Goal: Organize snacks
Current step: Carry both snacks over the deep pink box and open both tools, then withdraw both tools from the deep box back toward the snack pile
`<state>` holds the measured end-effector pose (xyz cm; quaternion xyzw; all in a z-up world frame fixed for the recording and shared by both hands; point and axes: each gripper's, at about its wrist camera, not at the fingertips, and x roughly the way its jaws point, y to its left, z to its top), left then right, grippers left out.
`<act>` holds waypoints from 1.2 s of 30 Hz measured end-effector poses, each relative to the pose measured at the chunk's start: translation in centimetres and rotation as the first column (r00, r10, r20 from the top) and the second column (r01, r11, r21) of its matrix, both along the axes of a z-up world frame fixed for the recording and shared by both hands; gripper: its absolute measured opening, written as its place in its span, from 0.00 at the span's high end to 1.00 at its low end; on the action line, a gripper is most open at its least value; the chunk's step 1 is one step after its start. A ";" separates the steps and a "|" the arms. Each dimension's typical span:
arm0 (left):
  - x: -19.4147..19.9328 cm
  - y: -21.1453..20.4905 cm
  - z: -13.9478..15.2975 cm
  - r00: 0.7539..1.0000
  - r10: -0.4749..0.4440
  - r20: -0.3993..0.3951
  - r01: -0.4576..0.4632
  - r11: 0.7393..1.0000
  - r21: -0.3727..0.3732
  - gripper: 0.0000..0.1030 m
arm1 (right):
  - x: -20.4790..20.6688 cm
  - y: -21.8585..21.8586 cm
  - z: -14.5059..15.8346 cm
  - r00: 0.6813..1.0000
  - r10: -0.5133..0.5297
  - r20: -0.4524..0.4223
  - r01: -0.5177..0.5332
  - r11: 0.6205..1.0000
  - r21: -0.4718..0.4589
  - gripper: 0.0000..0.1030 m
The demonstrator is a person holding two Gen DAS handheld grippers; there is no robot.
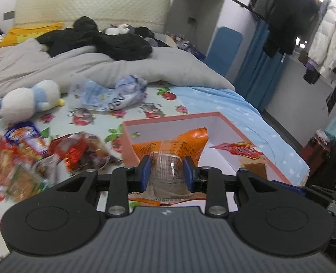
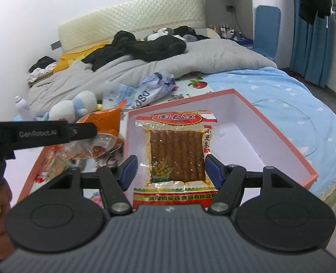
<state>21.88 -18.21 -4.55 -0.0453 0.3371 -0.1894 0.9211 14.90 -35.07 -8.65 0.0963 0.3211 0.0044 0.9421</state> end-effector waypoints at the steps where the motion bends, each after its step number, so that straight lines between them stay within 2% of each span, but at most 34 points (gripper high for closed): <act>1: 0.7 -0.7 -0.2 1.000 -0.012 -0.005 0.012 1.000 0.009 0.65 | 0.5 -0.4 -0.2 1.000 -0.005 -0.004 0.005 1.000 0.000 0.34; 9: 6.6 -5.0 -3.2 0.995 -0.071 -0.069 0.074 0.996 0.045 0.65 | 4.5 -3.3 -2.7 0.998 -0.037 -0.049 0.038 0.999 0.017 0.34; 20: 10.8 -7.8 -6.9 0.984 -0.095 -0.152 0.109 0.991 0.083 0.65 | 7.6 -5.8 -6.6 0.989 -0.053 -0.136 0.062 0.996 0.066 0.33; 22: 11.0 -8.0 -7.2 0.981 -0.092 -0.170 0.108 0.990 0.088 0.65 | 8.0 -6.2 -7.1 0.987 -0.056 -0.153 0.070 0.993 0.090 0.33; 25: 10.9 -8.1 -7.1 0.982 -0.095 -0.166 0.113 0.988 0.101 0.55 | 8.3 -6.5 -7.7 0.982 -0.066 -0.180 0.088 0.989 0.118 0.32; 26: 10.9 -8.1 -7.1 0.982 -0.097 -0.164 0.114 0.988 0.102 0.51 | 8.2 -6.5 -7.7 0.980 -0.070 -0.187 0.095 0.987 0.129 0.28; 27: 10.8 -8.0 -7.1 0.982 -0.094 -0.167 0.112 0.988 0.105 0.50 | 8.1 -6.6 -7.7 0.979 -0.077 -0.191 0.105 0.984 0.141 0.25; 31: 9.9 -7.3 -6.5 0.982 -0.083 -0.169 0.100 0.991 0.094 0.50 | 7.4 -6.0 -6.9 0.983 -0.069 -0.168 0.094 0.985 0.146 0.24; 36: 7.7 -5.9 -4.6 0.989 -0.072 -0.127 0.085 0.992 0.098 0.50 | 5.6 -5.1 -5.4 0.989 -0.062 -0.136 0.080 0.988 0.134 0.24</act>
